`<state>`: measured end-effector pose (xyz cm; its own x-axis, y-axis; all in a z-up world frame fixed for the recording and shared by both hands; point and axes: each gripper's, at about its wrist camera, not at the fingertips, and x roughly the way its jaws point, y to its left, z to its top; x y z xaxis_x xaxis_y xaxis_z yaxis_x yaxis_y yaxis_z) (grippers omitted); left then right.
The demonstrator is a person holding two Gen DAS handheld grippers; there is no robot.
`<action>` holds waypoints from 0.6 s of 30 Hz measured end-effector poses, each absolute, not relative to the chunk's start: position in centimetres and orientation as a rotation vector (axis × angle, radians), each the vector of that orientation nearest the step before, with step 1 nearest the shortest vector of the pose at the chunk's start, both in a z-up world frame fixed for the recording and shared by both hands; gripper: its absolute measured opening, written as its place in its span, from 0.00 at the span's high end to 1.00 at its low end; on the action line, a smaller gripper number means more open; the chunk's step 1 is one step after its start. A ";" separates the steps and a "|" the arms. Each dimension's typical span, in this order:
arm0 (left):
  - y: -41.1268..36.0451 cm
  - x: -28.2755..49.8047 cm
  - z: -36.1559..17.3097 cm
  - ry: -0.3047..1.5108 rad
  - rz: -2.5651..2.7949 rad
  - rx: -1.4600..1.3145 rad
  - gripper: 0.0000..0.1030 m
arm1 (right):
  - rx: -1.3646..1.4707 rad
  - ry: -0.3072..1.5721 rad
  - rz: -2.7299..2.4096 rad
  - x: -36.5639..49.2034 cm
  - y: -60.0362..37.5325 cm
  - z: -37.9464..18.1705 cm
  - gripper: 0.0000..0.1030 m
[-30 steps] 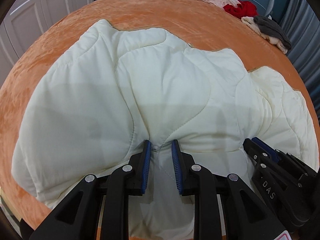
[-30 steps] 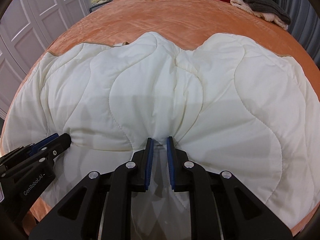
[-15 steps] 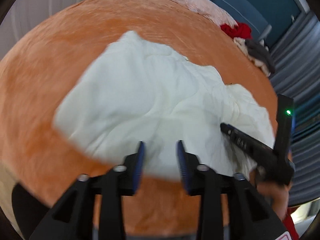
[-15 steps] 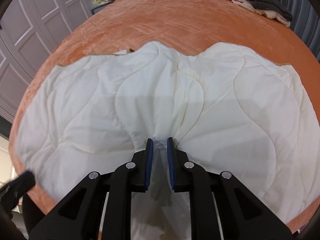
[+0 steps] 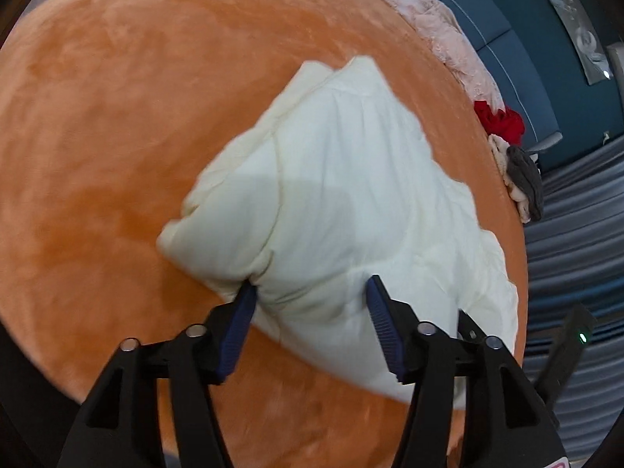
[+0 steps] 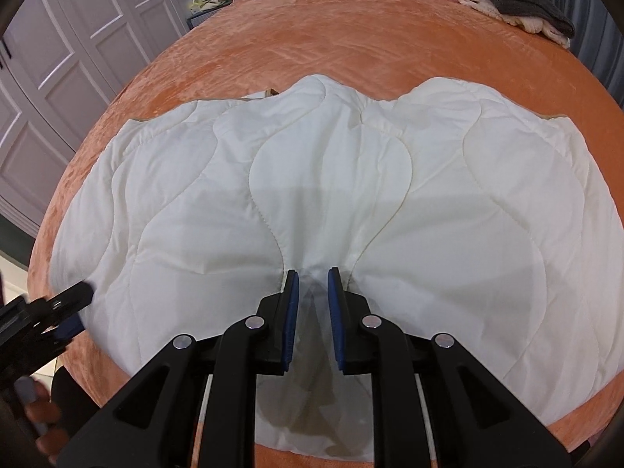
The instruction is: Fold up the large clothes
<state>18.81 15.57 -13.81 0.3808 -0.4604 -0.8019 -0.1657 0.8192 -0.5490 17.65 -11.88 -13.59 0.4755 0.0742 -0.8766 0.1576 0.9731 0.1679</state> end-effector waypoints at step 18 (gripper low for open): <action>14.7 12.8 2.4 0.904 -0.459 -0.421 0.95 | 0.310 1.163 0.148 14.3 -8.0 -13.2 0.85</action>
